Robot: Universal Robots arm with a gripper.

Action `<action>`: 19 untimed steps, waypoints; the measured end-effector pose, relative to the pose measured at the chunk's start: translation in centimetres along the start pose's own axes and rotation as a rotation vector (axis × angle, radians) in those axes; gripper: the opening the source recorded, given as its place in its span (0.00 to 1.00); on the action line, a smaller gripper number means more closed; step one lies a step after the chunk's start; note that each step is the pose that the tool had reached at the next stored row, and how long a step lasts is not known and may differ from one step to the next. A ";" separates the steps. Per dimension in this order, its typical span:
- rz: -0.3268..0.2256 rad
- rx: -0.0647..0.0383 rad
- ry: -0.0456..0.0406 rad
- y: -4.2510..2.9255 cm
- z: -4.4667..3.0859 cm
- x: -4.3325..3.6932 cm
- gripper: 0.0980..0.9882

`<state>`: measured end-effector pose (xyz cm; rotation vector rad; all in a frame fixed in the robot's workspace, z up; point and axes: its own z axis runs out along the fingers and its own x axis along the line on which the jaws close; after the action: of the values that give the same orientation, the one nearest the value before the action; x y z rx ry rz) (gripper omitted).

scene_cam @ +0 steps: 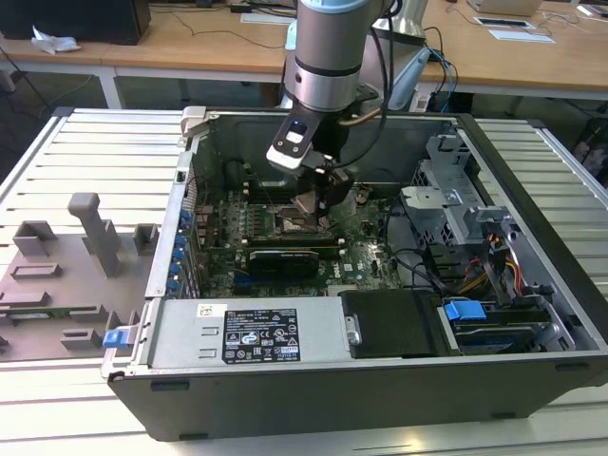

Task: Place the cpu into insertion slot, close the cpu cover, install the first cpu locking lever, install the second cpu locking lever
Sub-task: 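Place the cpu into insertion slot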

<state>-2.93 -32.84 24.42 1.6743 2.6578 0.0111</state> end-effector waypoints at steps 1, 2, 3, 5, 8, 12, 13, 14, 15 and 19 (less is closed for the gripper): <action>0.013 0.000 -0.0003 0.00 0.00 0.00 0.50; 0.022 0.000 -0.0006 0.00 0.01 0.00 0.50; 0.031 0.000 -0.0008 0.00 0.01 0.00 0.50; 0.065 0.001 -0.0020 0.00 0.02 0.00 0.50; 0.109 0.001 -0.0032 0.00 0.03 0.00 0.50; 0.156 0.001 -0.0043 0.00 0.05 0.00 0.50; 0.163 0.001 -0.0044 0.00 0.05 0.00 0.50; 0.173 0.001 -0.0046 0.00 0.05 0.00 0.50; 0.180 0.001 -0.0048 0.00 0.05 0.00 0.50; 0.213 0.001 -0.0057 0.00 0.06 0.00 0.50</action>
<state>-2.93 -32.84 24.36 1.9449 2.4625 0.0046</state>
